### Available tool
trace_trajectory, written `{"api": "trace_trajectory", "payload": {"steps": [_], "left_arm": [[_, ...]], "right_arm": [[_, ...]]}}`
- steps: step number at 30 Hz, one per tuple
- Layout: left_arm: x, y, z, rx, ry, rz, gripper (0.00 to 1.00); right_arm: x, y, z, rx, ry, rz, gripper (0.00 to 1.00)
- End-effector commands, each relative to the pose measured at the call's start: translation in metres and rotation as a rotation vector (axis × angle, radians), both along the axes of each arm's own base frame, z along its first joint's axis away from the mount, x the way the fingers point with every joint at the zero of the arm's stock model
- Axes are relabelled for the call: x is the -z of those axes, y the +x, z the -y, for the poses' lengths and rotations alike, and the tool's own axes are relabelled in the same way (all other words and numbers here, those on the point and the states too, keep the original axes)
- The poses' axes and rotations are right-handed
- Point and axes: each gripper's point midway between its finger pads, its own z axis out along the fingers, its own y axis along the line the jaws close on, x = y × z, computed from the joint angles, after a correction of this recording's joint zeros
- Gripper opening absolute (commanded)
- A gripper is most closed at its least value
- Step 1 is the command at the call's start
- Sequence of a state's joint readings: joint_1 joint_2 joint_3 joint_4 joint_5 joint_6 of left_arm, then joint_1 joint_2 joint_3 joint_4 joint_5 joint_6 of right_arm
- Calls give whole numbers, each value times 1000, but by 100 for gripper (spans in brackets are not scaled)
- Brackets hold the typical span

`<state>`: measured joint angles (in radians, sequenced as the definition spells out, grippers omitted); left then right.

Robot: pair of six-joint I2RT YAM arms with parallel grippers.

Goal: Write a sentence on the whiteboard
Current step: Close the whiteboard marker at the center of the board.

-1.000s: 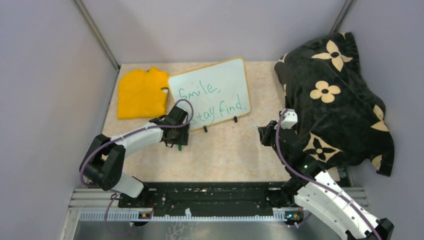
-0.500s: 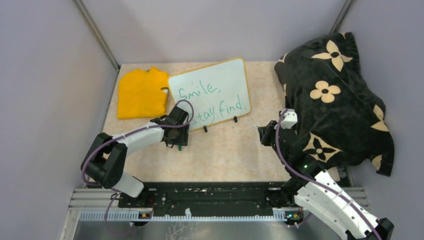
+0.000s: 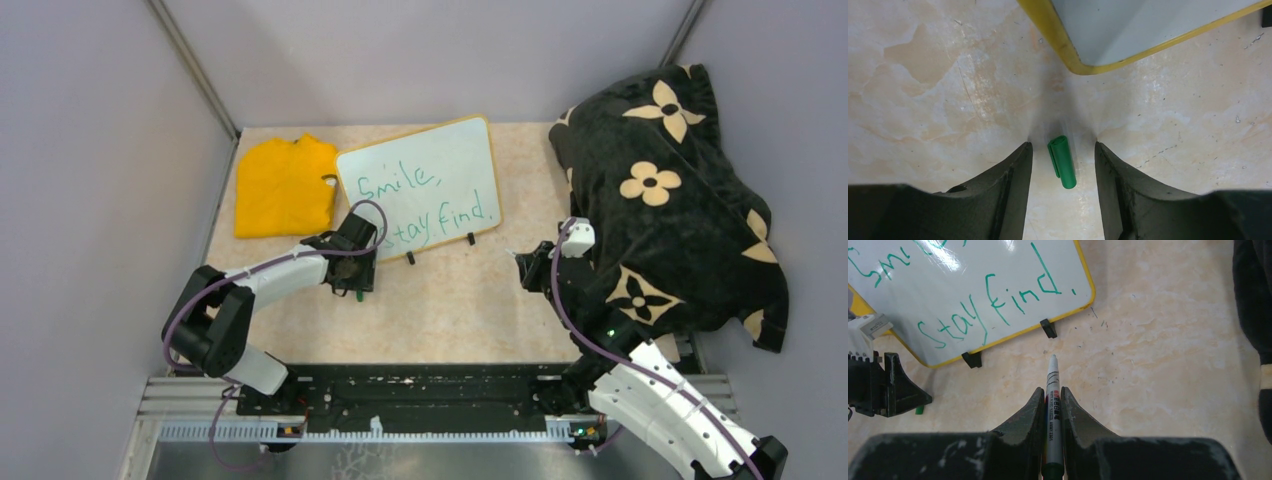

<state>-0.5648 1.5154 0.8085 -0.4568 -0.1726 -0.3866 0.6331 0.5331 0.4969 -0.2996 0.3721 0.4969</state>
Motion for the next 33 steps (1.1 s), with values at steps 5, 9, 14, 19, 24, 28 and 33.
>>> {"api": "trace_trajectory", "payload": {"steps": [5,9,14,19,24,28,33], "left_arm": [[-2,-4,-2,-4,3,0,49],[-4,-3,-2,-2,-1,11,49],[-5,-2,-1,-2,-5,13,48],[-3,-6,-3,-3,-1,3,47],[4,-12,-3,-4,1,-35,45],[9,-18,-8,-28,32,-54,49],[12,-18,-10,-42,50,-58,49]], "right_arm": [[-10,3,-3,-9,13,38,0],[-9,2,-3,-10,11,34,0],[-8,2,-2,-7,13,34,0],[-8,1,-2,-7,12,34,0],[-8,1,-2,-8,13,35,0],[-8,1,-1,-4,11,33,0],[-9,2,-1,-2,13,36,0]]}}
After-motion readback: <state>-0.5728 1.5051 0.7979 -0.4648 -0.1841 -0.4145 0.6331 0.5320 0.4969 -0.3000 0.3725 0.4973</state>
